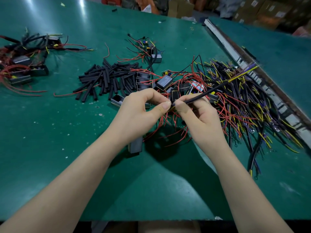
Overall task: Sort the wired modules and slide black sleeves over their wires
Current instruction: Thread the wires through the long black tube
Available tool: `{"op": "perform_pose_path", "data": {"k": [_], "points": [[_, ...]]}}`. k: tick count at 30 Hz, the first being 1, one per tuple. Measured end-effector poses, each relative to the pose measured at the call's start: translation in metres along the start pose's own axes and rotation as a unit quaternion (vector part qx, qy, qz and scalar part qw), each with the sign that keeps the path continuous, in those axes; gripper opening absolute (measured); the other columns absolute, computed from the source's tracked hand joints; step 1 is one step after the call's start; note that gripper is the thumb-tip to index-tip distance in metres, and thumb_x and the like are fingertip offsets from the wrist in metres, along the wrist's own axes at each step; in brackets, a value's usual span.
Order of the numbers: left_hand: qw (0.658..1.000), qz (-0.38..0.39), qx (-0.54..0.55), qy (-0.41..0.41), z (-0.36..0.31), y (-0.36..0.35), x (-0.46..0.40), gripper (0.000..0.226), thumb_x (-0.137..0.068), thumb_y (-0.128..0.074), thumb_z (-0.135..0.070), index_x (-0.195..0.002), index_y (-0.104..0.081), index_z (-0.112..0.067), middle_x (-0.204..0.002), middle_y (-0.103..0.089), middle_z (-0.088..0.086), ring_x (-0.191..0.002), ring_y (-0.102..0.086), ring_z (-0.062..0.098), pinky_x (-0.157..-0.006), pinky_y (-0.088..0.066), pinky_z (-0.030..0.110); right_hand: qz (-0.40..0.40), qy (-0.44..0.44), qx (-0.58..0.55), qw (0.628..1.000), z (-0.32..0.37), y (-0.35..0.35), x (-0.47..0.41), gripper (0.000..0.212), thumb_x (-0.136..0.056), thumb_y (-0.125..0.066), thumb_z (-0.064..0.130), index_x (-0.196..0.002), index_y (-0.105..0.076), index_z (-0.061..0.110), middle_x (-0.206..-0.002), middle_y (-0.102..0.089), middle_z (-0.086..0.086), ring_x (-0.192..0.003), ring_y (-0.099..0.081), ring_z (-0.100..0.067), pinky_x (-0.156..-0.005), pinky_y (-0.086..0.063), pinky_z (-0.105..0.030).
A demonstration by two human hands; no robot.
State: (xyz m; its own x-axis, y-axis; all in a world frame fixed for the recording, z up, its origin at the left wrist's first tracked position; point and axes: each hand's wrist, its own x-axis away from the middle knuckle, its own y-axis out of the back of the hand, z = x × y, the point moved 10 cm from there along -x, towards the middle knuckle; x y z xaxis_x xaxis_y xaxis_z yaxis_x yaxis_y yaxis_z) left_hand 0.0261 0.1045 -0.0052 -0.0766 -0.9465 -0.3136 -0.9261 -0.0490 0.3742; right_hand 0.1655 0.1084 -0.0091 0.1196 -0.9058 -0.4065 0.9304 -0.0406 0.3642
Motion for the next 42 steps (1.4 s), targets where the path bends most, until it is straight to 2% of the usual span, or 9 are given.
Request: {"op": "perform_pose_path", "data": {"k": [6, 11, 15, 17, 20, 25, 29, 34, 42], "points": [[0.990, 0.086, 0.097, 0.051, 0.006, -0.012, 0.001, 0.014, -0.089, -0.062, -0.012, -0.079, -0.065, -0.022, -0.075, -0.062, -0.015, -0.069, -0.053, -0.007, -0.072, -0.039, 0.007, 0.043, -0.038, -0.017, 0.998, -0.006, -0.010, 0.004, 0.020, -0.093, -0.047, 0.037, -0.081, -0.057, 0.025, -0.082, -0.055, 0.006, -0.080, -0.049, -0.003, -0.079, -0.039, -0.021], [0.976, 0.086, 0.161, 0.114, 0.016, -0.012, 0.003, 0.013, -0.087, -0.064, -0.009, -0.077, -0.067, -0.018, -0.075, -0.066, -0.009, -0.071, -0.055, 0.000, -0.069, -0.042, 0.007, -0.014, -0.008, -0.005, 1.000, 0.004, 0.000, 0.004, 0.021, -0.088, -0.055, 0.044, -0.080, -0.057, 0.026, -0.085, -0.059, -0.007, -0.080, -0.054, -0.018, -0.078, -0.046, -0.037], [0.967, 0.069, 0.174, 0.170, 0.029, -0.014, 0.005, 0.010, -0.086, -0.065, -0.011, -0.079, -0.070, -0.016, -0.084, -0.068, 0.005, -0.079, -0.057, 0.011, -0.075, -0.044, 0.017, -0.094, 0.056, 0.019, 0.994, 0.012, 0.014, 0.008, 0.023, -0.084, -0.072, 0.024, -0.097, -0.054, 0.032, -0.086, -0.054, -0.001, -0.073, -0.052, -0.012, -0.068, -0.041, -0.019], [0.965, 0.073, 0.180, 0.177, 0.030, -0.016, 0.005, 0.011, -0.086, -0.065, -0.010, -0.079, -0.070, -0.015, -0.080, -0.067, 0.003, -0.077, -0.057, 0.009, -0.072, -0.044, 0.014, -0.096, 0.145, 0.092, 0.981, 0.029, 0.012, 0.012, 0.018, -0.086, -0.071, 0.013, -0.101, -0.063, 0.019, -0.091, -0.052, -0.003, -0.077, -0.052, -0.013, -0.069, -0.040, -0.013], [0.962, 0.078, 0.183, 0.188, 0.031, -0.016, 0.006, 0.013, -0.086, -0.064, -0.011, -0.078, -0.071, -0.017, -0.071, -0.067, -0.007, -0.068, -0.058, 0.001, -0.065, -0.044, 0.007, -0.071, 0.240, 0.180, 0.951, 0.043, 0.002, 0.019, 0.011, -0.089, -0.066, 0.005, -0.099, -0.071, 0.001, -0.094, -0.060, -0.009, -0.085, -0.057, -0.018, -0.078, -0.046, -0.023], [0.943, 0.077, 0.208, 0.246, 0.041, -0.014, 0.008, 0.016, -0.083, -0.066, -0.013, -0.070, -0.076, -0.019, -0.081, -0.074, -0.008, -0.078, -0.064, -0.005, -0.083, -0.041, 0.021, -0.070, 0.289, 0.237, 0.925, 0.048, -0.004, 0.024, 0.014, -0.089, -0.069, 0.010, -0.100, -0.074, 0.003, -0.093, -0.068, -0.009, -0.082, -0.061, -0.027, -0.079, -0.049, -0.030], [0.926, 0.084, 0.236, 0.282, 0.047, -0.019, 0.012, 0.014, -0.080, -0.066, -0.014, -0.071, -0.076, -0.017, -0.081, -0.073, -0.005, -0.090, -0.066, 0.009, -0.096, -0.041, 0.030, -0.100, 0.311, 0.283, 0.902, 0.055, -0.007, 0.028, 0.010, -0.089, -0.069, 0.011, -0.091, -0.075, 0.003, -0.088, -0.068, -0.008, -0.077, -0.061, -0.031, -0.068, -0.050, -0.040], [0.911, 0.094, 0.262, 0.305, 0.050, -0.022, 0.015, 0.009, -0.081, -0.065, -0.015, -0.079, -0.073, -0.013, -0.076, -0.072, -0.005, -0.070, -0.066, 0.002, -0.069, -0.048, 0.018, -0.087, 0.284, 0.278, 0.913, 0.052, -0.010, 0.027, 0.008, -0.090, -0.064, 0.005, -0.088, -0.071, 0.002, -0.088, -0.069, -0.007, -0.078, -0.063, -0.030, -0.068, -0.051, -0.040], [0.907, 0.089, 0.261, 0.319, 0.052, -0.020, 0.016, 0.013, -0.081, -0.065, -0.016, -0.070, -0.073, -0.014, -0.065, -0.068, -0.008, -0.059, -0.062, 0.000, -0.065, -0.045, 0.018, -0.049, 0.271, 0.244, 0.930, 0.045, -0.012, 0.023, 0.014, -0.094, -0.061, 0.009, -0.092, -0.069, -0.002, -0.091, -0.065, -0.012, -0.081, -0.062, -0.031, -0.070, -0.051, -0.043]]}}
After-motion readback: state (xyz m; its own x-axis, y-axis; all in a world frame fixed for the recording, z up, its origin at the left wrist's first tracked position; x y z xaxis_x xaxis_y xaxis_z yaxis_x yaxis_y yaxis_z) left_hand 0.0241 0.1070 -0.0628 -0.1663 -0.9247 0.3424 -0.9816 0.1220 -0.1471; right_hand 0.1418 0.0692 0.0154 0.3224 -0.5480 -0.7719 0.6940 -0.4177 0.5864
